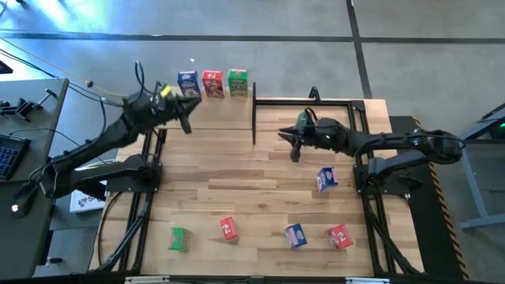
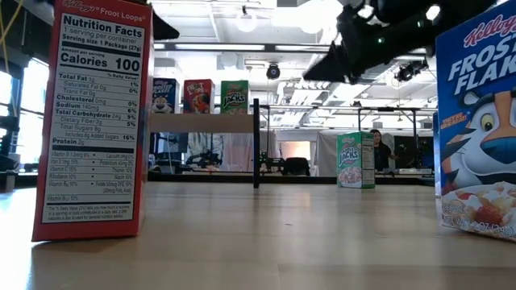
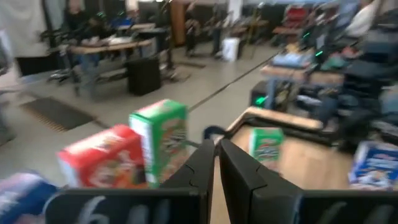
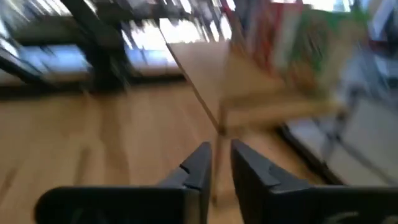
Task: Stack cereal on shelf
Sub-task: Put the top green cereal box on the shelf aligned with the other green cereal box
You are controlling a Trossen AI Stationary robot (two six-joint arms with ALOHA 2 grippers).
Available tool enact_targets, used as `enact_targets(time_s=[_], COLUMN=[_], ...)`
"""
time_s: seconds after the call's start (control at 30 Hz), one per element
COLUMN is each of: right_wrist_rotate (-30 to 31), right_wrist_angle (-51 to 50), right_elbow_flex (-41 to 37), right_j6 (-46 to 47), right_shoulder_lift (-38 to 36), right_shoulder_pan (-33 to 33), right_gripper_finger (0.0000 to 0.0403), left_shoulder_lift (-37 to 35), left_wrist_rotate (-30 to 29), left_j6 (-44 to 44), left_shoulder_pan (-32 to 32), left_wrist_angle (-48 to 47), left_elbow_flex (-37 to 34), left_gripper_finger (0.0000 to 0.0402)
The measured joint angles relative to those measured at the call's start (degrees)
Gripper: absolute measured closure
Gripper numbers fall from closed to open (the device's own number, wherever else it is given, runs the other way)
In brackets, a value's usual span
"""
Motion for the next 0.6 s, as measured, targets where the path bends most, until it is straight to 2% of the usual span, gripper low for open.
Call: enact_targets(time_s=[0.1,0.2,0.27,0.43,0.6], right_wrist_rotate=[7.2,12.5,12.9,9.3,8.0], right_wrist_angle=[-23.2,-39.7,-48.4,-60.0,-63.7], right_elbow_flex=[8.5,16.3,20.5,26.5,27.2], right_j6=[3.4,6.4,10.5,20.4,20.7], right_shoulder_lift=[-1.0,-0.3,0.7,4.4,7.9], right_shoulder_pan=[0.0,-0.9,-2.7,-7.9,-12.7], right_gripper_finger=[0.0295,0.0248,0.0220,0.0170,0.0159], left_shoulder_lift=[-2.2,-3.4,-3.9,-4.3,-4.4], left_wrist_rotate=[0.0,-0.1,-0.1,-0.1,-0.3], left_j6=[-1.3,-1.7,-2.0,-2.2,-2.2], left_shoulder_pan=[-2.6,-4.8,-6.0,-8.4,-9.5], left_wrist_angle=[5.0,8.0,10.0,14.3,14.6], left_elbow_flex=[-5.5,-9.3,-11.5,-15.3,-17.2], left_gripper_finger=[0.0383,0.0383,0.0383,0.0383,0.0383])
